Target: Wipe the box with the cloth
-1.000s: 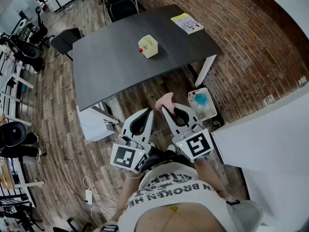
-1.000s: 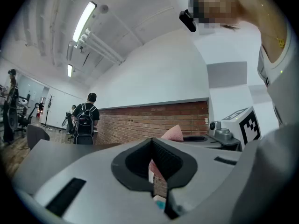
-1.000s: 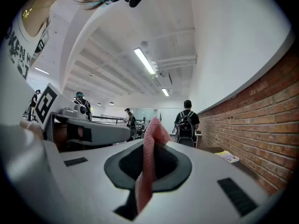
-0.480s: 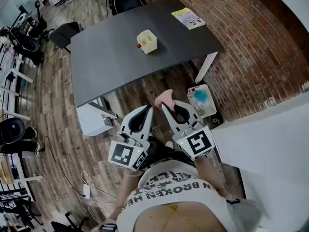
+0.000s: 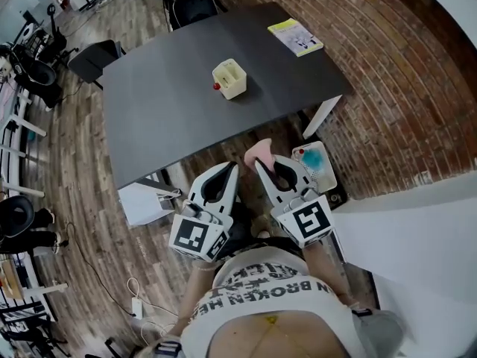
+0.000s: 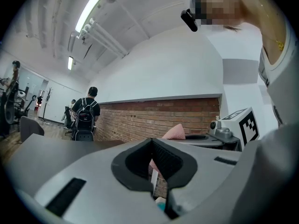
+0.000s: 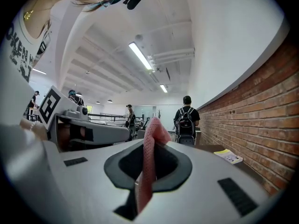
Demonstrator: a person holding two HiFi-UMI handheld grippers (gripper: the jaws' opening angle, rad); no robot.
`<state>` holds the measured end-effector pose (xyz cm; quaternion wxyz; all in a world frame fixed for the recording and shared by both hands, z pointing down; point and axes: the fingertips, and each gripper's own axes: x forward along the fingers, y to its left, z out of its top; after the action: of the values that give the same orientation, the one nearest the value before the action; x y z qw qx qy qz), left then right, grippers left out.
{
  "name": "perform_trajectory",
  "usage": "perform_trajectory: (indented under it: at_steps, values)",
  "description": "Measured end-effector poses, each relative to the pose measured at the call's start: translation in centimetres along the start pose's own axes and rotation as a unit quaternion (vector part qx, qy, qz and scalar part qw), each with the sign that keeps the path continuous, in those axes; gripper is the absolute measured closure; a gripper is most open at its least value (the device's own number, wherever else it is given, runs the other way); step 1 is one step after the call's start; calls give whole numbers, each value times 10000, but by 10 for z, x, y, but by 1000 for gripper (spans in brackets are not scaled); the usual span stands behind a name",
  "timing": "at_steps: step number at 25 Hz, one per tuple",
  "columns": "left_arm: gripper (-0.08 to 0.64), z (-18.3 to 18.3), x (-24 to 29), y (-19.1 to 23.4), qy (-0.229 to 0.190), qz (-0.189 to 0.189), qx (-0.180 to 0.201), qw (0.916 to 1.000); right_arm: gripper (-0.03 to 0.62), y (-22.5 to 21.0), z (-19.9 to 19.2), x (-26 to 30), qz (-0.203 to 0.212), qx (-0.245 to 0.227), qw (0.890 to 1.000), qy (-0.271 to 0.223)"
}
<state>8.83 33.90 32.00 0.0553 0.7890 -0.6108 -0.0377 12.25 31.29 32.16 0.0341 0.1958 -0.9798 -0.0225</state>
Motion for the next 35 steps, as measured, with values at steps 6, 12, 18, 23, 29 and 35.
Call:
perform_trajectory:
  at_steps: [6,12,18,23,29,35]
  values:
    - [554,12,55,61,45,-307,84,9995,575,-39,7,71,-158,-108,9998,-12]
    - [552,9,88,109,193,-528,80,9984,575,-64,-2,126,-336,-31,9994,117]
    - [552,5,104,150,304,-600,150,9976,575,-81,-11,166,-480,46,9987,178]
    - [552,3,122,170,349,-550,100,9978,575,-103,-20,182,-546,109,9979,336]
    - [554,3,167,191,370,-393,44,9985,575,-145,-25,214,-343,84,9985,410]
    - [554,21,227,214,337,-152,175,9992,575,-190,-10,258,202,-12,9994,289]
